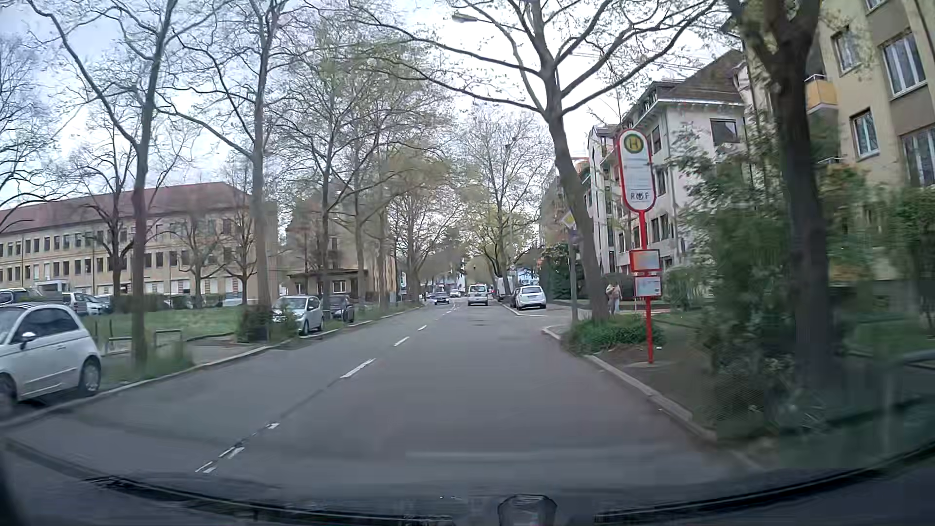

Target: Follow the waypoints while adhering to traffic rules and regulations

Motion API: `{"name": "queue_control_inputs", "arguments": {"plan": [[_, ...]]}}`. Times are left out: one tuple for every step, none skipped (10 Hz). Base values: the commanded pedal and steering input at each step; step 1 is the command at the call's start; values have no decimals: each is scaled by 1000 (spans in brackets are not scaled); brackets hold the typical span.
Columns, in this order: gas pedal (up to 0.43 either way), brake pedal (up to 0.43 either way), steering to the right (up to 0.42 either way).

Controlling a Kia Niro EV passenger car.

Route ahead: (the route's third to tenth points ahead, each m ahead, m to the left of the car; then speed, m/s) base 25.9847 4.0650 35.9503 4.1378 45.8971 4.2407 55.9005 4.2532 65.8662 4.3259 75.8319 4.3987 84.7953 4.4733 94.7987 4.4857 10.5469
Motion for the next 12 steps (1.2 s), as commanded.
{"name": "queue_control_inputs", "arguments": {"plan": [[39, 0, -1], [47, 0, -1], [47, 0, -1], [79, 0, -2], [98, 0, -2], [98, 0, -2], [98, 0, -2], [98, 0, -2], [110, 0, -2], [110, 0, -2], [110, 0, -2], [110, 0, -2]]}}
